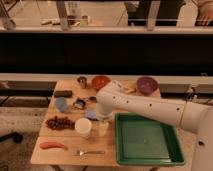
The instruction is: Place sponge in red bowl
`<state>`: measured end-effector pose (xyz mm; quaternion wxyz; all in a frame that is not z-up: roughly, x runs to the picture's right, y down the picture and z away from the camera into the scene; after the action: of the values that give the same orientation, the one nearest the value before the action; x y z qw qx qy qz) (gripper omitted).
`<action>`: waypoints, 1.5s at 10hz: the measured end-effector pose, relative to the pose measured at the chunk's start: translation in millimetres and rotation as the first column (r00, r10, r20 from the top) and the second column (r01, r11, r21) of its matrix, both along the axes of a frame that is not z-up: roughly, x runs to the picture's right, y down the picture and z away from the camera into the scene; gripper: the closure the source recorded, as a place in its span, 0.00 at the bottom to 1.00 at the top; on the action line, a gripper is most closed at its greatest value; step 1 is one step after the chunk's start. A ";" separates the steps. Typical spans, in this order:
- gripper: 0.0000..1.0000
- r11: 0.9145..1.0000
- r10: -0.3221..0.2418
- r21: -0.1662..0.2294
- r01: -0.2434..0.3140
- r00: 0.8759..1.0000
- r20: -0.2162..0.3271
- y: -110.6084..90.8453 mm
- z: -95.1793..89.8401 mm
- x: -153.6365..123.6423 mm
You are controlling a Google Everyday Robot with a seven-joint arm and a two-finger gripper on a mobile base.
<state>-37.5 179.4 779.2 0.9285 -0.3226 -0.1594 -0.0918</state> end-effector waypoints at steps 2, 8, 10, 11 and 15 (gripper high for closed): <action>0.20 0.998 -0.011 0.059 0.011 1.000 -0.005 -12.8 -13.5 -8.9; 0.20 0.988 -0.062 0.142 0.062 0.998 0.000 -35.9 -23.1 -26.5; 0.20 0.984 -0.091 0.155 0.088 0.996 0.015 -33.2 -7.0 -33.5; 0.20 0.981 -0.107 0.164 0.101 0.994 0.024 -35.8 -2.4 -38.3; 0.20 0.968 -0.131 0.219 0.122 0.991 0.030 -59.0 8.6 -44.1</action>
<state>-81.6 120.4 787.8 0.9467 -0.2268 -0.1478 -0.1748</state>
